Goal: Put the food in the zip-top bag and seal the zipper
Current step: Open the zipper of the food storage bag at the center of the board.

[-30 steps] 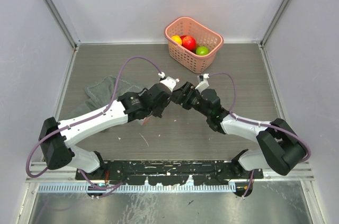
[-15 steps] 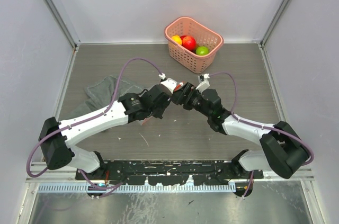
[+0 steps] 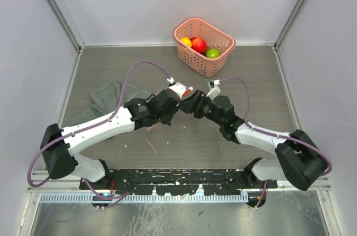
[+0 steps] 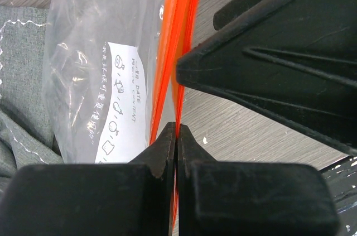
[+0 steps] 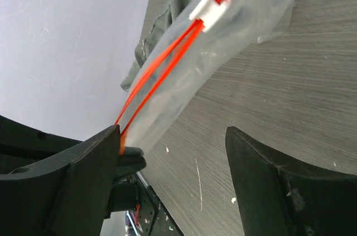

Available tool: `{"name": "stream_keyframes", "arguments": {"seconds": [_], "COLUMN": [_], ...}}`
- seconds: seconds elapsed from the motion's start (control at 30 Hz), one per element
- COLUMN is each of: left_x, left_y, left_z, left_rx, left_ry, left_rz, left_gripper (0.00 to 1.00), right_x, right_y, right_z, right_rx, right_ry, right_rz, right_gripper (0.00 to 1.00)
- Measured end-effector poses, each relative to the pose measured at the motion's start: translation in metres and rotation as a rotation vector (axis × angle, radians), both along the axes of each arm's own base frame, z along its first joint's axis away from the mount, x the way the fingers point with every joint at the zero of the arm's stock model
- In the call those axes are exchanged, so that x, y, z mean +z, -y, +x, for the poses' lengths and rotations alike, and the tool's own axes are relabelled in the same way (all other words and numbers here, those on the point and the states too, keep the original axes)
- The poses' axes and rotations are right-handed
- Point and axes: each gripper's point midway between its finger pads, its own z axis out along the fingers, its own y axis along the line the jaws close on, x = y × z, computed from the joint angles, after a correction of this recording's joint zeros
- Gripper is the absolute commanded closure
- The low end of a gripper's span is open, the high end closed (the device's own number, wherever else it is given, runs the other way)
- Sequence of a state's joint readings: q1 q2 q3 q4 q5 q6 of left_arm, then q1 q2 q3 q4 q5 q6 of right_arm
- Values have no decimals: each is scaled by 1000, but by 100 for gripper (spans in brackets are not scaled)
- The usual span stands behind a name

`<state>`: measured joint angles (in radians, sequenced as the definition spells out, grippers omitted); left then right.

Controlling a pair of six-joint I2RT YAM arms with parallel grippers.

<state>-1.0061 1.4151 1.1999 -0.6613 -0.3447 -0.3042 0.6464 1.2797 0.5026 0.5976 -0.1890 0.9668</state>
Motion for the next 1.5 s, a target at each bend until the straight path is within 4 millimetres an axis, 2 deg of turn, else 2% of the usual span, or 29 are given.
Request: {"name": "stream_keyframes", "arguments": {"seconds": [0.13,0.5,0.9,1.23,1.37,1.5], "left_x": [0,-3,-8,-10,-9,-8], "left_y": [0,3,5,12,13,13], "left_z": [0,0,-3,-13,-15,-14], "left_rx": [-1,-7,-25,-73,-82,-86], "left_ry": [-1,-1,-10,24,43,54], "left_rz": [-1,-13,-16,27,42,53], "left_gripper": [100,100,100,100,99,89], "right_x": [-8,-7,-9,-12,-20,-26], "right_y": [1,-4,-9,-11,-11,-10], "right_z": [-3,-2,6,8,8,7], "right_rx": [7,18,10,6,7,7], "right_ry": [-19,-19,-47,-72,-90,-100], "right_rz": [-6,21,7,-25,-42,-60], "right_gripper": [23,23,29,32,37,51]}}
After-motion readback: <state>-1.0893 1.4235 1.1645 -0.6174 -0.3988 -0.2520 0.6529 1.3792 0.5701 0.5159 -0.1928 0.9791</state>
